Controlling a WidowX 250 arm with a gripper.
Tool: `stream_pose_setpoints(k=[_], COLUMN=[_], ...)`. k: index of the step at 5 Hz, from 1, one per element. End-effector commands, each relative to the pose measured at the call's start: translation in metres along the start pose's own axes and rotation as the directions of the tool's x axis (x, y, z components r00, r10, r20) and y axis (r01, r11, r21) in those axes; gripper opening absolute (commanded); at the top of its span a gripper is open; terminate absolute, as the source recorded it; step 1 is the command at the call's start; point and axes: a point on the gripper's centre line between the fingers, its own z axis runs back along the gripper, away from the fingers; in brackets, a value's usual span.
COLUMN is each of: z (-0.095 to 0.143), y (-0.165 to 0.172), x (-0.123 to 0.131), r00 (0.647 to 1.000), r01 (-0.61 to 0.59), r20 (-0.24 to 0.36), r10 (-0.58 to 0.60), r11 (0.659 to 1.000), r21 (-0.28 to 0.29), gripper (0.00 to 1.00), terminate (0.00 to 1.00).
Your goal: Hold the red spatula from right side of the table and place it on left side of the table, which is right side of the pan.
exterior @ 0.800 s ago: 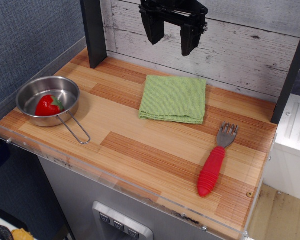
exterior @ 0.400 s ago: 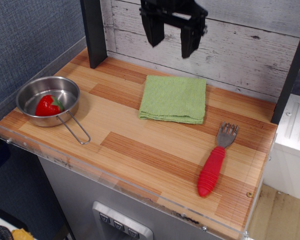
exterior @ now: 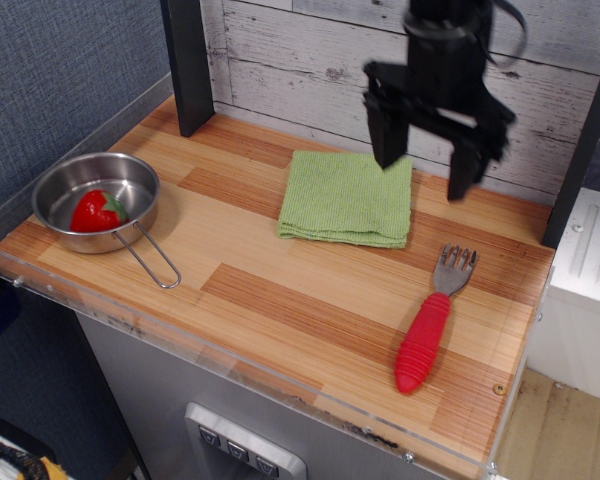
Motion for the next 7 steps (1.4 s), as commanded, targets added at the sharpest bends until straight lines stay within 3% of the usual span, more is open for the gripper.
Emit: stream_pose_setpoints(k=[1,4,7], z=[0.006,-0.025,-0.066], y=[-0.039,-0.047,-0.053], x=[-0.019,-0.054,-0.052], r00=[0.996,0.995,0.999], r01=[0.015,-0.029,-0.029], r20=[0.092,0.098,0.028], r10=[-0.014,0.031,0.030], r11=[1.000,0.999,0.999], r21=[-0.007,-0.023,-0.040], gripper=[1.00,1.00,1.00], terminate=[0.00,0.00,0.00])
